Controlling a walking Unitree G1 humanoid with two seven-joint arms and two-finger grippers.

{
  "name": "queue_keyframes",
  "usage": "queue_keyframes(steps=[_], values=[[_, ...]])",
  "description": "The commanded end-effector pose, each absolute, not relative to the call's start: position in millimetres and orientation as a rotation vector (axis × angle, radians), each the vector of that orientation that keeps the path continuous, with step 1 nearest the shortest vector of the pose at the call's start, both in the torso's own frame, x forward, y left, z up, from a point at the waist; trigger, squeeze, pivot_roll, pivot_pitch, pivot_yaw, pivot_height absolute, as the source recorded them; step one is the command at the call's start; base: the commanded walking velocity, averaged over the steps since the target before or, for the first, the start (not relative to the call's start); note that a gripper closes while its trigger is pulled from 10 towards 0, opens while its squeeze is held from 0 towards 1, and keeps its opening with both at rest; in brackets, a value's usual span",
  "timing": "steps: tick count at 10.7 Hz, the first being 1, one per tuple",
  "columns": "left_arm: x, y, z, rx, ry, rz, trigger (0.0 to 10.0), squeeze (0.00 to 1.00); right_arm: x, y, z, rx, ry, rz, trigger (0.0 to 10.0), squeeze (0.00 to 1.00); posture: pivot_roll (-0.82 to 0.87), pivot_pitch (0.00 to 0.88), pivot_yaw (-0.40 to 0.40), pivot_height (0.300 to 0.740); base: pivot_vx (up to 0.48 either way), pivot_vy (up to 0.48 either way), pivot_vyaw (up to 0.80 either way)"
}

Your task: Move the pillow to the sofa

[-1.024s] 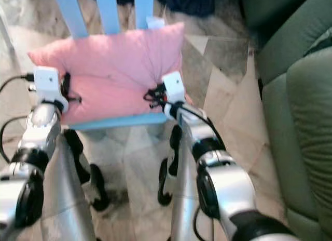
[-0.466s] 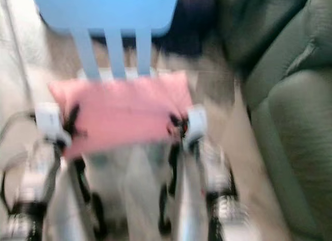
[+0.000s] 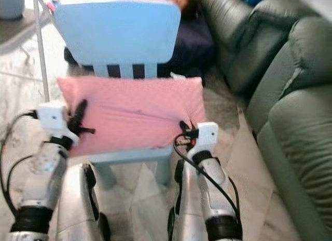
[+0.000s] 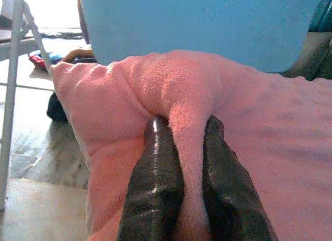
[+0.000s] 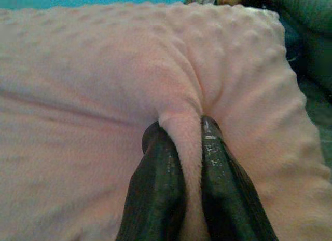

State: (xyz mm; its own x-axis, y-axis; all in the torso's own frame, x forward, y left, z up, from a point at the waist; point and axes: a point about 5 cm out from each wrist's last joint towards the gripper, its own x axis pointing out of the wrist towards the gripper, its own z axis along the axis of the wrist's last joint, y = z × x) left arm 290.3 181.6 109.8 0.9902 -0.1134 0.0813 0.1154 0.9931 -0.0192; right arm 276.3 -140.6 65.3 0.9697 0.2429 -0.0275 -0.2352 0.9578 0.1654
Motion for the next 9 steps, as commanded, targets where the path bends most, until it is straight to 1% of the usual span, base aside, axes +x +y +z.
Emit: queue_keyframes(steps=[1, 2, 4, 7, 8, 9], values=[[287.4, 180.4, 112.2, -0.008, -0.085, -0.097, 10.0, 0.00, 277.1, -150.2, 72.7, 0.147, 0.023, 0.212, 10.0, 0.00, 0.01, 0.000, -0.057, 0.461, 0.000, 0.000, 0.00], [283.6, 171.9, 105.5, -0.009, -0.050, -0.113, 10.0, 0.00, 279.1, -148.0, 80.2, 0.133, 0.001, 0.219, 10.0, 0.00, 0.00, 0.000, -0.063, 0.461, 0.000, 0.000, 0.00], [289.9, 170.7, 102.1, -0.020, -0.019, -0.126, 10.0, 0.00, 282.5, -144.9, 84.1, 0.132, -0.004, 0.232, 10.0, 0.00, 0.00, 0.000, -0.067, 0.506, 0.000, 0.000, 0.00], [292.3, 178.7, 87.9, -0.030, 0.046, -0.126, 10.0, 0.00, 284.2, -146.8, 87.3, 0.109, -0.005, 0.232, 10.0, 0.00, -0.01, 0.000, -0.076, 0.561, 0.000, 0.000, 0.00], [294.5, 178.4, 90.6, -0.044, 0.042, -0.113, 10.0, 0.00, 284.3, -149.9, 86.5, 0.106, 0.000, 0.219, 10.0, 0.00, -0.01, 0.000, -0.077, 0.576, 0.000, 0.000, 0.00], [294.3, 171.2, 88.7, -0.026, 0.047, -0.122, 10.0, 0.00, 283.4, -151.5, 86.4, 0.096, 0.006, 0.218, 10.0, 0.00, -0.02, 0.000, -0.078, 0.596, 0.000, 0.000, 0.00]])
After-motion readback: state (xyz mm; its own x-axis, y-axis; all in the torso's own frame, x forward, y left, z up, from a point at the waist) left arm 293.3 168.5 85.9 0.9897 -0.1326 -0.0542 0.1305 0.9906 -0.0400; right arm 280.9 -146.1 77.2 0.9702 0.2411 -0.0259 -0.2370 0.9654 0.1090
